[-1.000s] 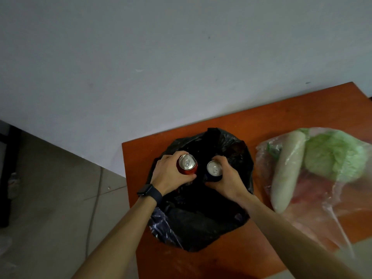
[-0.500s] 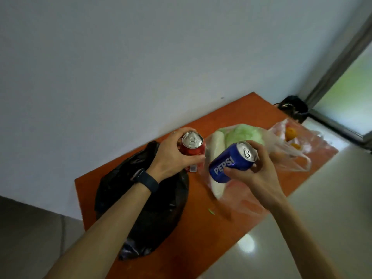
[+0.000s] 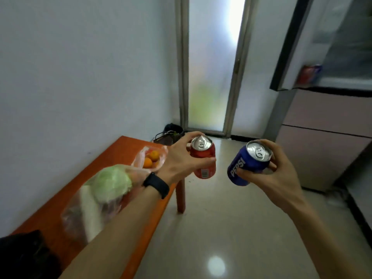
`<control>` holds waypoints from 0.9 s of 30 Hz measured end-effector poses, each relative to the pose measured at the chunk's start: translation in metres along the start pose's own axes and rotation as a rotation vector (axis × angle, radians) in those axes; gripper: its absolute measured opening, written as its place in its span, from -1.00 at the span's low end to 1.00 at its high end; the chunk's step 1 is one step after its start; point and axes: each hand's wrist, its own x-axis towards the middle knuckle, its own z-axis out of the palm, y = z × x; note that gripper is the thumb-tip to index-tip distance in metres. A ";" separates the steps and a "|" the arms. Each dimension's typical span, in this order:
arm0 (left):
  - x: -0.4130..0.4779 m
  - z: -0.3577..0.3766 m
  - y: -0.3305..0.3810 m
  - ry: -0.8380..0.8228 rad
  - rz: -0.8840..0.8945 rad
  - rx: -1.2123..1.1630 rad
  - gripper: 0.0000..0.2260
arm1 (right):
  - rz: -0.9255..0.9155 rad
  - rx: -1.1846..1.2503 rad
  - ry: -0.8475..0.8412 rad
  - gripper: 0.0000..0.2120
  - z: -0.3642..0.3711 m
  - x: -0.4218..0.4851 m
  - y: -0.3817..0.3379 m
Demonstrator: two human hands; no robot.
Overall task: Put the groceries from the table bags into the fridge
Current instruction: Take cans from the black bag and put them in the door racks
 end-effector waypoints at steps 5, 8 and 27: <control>0.074 0.100 0.053 -0.114 0.121 -0.045 -0.42 | -0.008 -0.080 0.131 -0.27 -0.102 0.024 0.025; 0.121 0.150 0.074 -0.152 0.180 -0.068 -0.42 | 0.016 -0.112 0.205 -0.26 -0.151 0.049 0.045; 0.480 0.339 0.161 -0.242 0.390 -0.152 -0.43 | -0.025 -0.217 0.376 -0.27 -0.387 0.323 0.140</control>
